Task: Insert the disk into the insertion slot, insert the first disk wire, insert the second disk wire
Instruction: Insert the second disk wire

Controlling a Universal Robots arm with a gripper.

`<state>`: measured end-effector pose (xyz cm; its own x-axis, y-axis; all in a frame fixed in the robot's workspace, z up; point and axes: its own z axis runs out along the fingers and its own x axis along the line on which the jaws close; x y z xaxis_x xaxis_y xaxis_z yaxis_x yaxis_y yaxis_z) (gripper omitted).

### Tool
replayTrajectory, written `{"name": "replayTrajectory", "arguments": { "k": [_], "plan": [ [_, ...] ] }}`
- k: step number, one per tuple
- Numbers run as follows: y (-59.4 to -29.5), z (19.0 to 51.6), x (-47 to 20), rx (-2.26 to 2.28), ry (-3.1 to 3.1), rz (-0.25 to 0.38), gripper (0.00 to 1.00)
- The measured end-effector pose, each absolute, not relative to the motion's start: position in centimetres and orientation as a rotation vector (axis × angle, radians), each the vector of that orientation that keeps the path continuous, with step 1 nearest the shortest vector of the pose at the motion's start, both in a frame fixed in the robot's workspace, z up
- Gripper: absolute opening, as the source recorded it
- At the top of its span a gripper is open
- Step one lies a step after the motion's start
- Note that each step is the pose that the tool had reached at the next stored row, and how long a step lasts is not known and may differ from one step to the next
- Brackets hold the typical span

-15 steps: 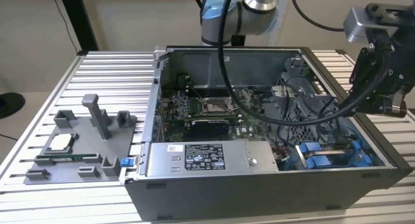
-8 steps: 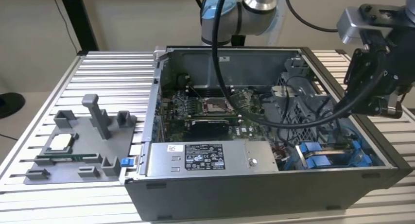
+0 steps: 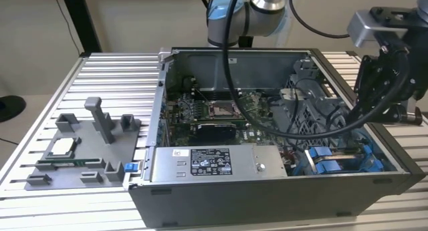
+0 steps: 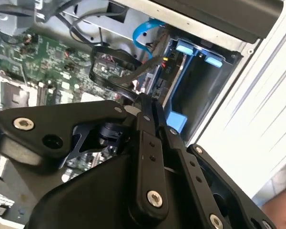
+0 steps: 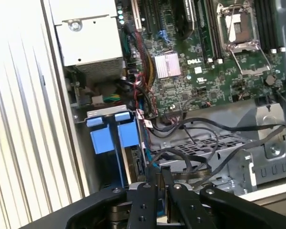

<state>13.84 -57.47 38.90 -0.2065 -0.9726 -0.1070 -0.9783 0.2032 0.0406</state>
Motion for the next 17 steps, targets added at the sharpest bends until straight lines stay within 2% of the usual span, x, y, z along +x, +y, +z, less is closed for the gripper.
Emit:
{"name": "replayTrajectory", "arguments": {
  "k": [7, 17],
  "plan": [
    [-57.5, 38.8, 13.8, -2.039, 2.344, 0.126, 0.00],
    [-57.5, 37.6, 13.8, -2.112, 2.284, 0.122, 0.00]
  ]
}}
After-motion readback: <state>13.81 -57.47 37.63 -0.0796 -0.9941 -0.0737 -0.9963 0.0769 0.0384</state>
